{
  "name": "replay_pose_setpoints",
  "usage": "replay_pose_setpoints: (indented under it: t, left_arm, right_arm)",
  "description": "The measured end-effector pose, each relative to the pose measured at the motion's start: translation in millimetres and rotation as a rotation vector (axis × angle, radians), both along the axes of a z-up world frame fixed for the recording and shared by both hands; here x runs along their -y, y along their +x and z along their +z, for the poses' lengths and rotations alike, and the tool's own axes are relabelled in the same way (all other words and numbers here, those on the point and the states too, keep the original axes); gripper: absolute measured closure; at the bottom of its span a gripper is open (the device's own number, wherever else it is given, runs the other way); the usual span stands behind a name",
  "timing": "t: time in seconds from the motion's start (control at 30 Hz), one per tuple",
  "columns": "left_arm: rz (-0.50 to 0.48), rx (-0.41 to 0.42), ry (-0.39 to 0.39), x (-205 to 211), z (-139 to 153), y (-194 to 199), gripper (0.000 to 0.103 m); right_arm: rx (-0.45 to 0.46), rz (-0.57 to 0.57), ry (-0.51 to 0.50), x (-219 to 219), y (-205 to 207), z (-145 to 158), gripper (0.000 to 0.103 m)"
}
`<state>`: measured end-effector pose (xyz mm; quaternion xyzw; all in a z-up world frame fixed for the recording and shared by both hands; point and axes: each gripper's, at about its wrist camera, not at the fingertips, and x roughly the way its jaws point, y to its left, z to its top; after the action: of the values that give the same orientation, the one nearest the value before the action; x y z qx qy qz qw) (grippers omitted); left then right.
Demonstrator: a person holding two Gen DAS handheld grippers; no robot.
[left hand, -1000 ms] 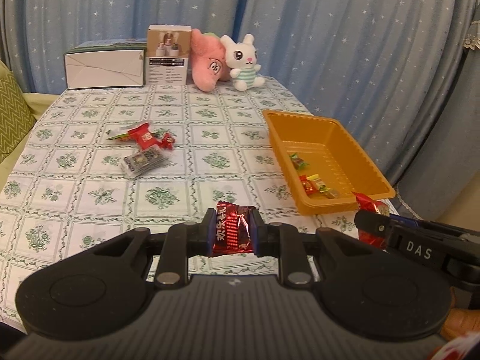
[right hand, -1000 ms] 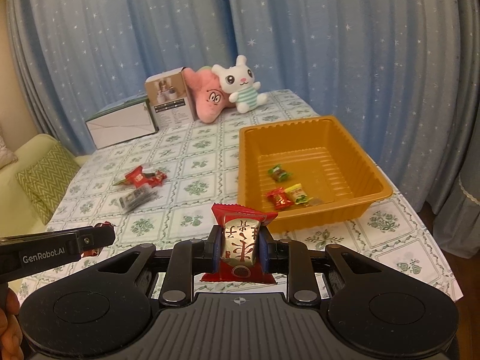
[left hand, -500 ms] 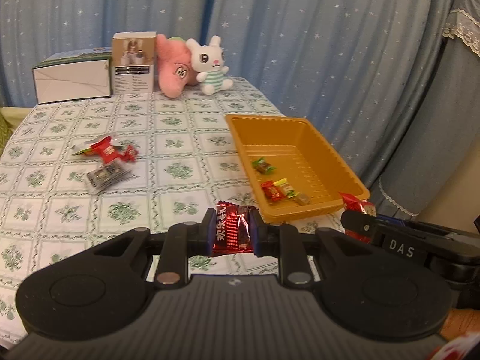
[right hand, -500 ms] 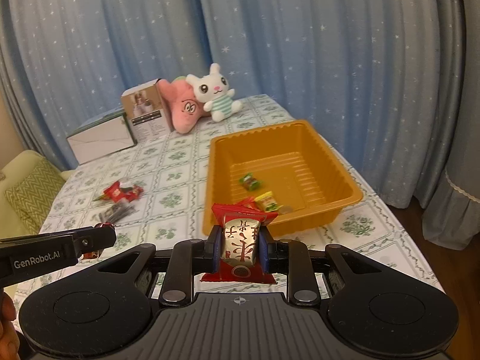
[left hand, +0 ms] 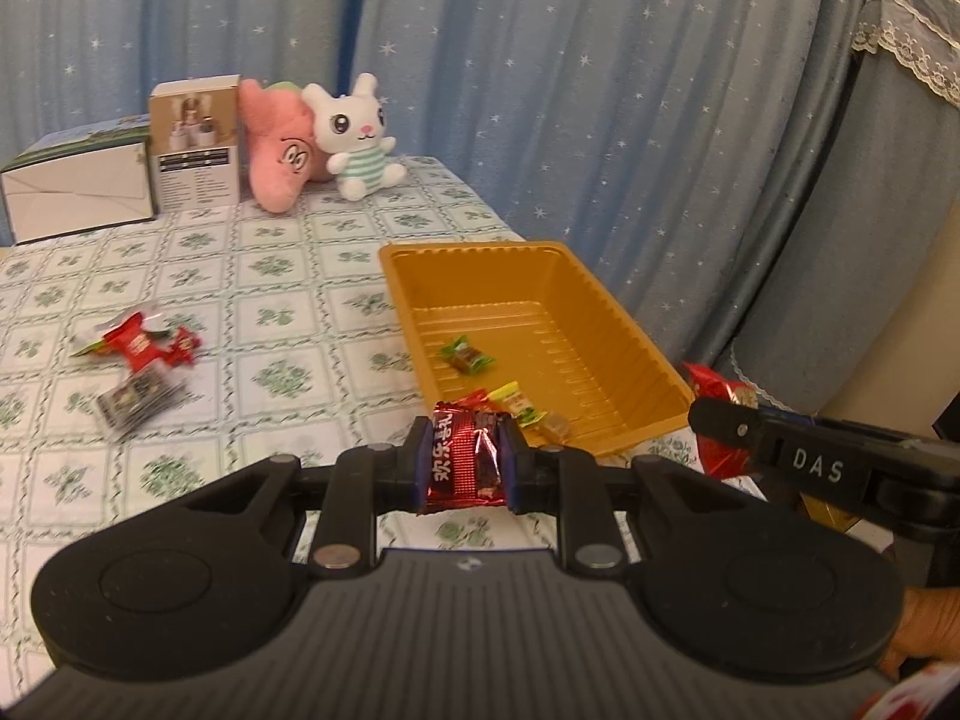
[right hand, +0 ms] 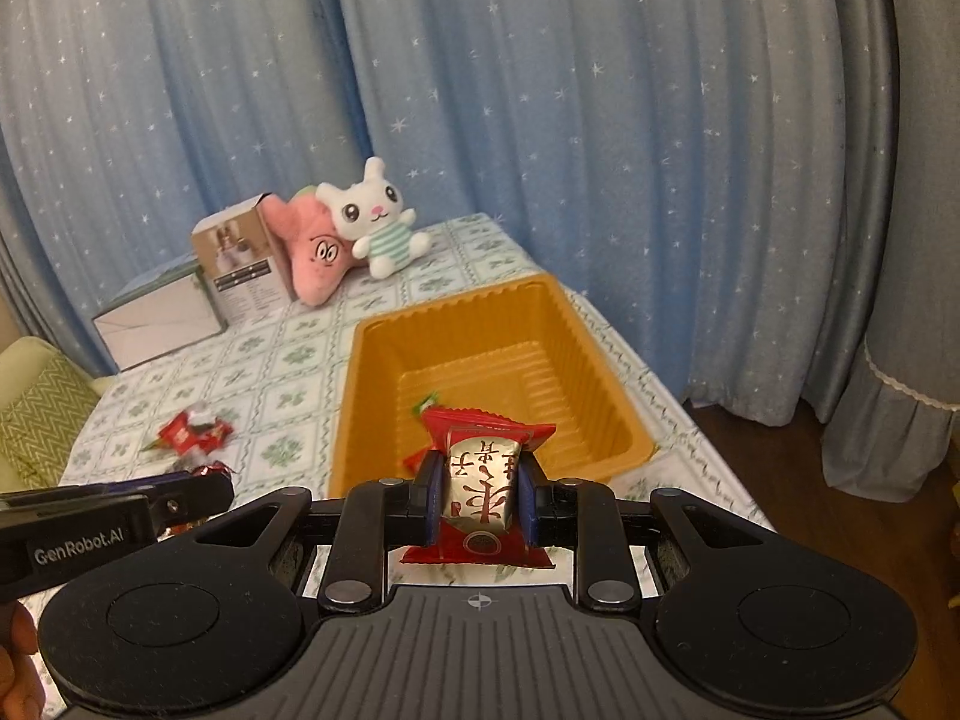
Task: Organize snacks
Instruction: 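Carry both candies over the orange tray and open both tools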
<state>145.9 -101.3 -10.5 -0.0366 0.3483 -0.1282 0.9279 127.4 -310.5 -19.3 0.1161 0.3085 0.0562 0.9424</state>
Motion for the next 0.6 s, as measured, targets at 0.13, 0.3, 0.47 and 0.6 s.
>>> replay_pose_setpoints:
  t: [0.13,0.3,0.47,0.6]
  left_arm:
    - [-0.025,-0.004,0.005,12,-5,17,0.083]
    - [-0.052,-0.019,0.007,23,-16,40,0.083]
    - [-0.080,-0.033,0.015,34,-27,63,0.083]
    - [-0.097,-0.040,0.022,41,-35,77,0.083]
  right_arm:
    - [0.004,0.007,-0.010,10,16,1,0.078]
    - [0.002,0.026,-0.012,19,40,-2,0.078]
    - [-0.012,0.033,-0.006,25,66,-9,0.078]
    - [-0.025,0.034,-0.004,29,83,-16,0.078]
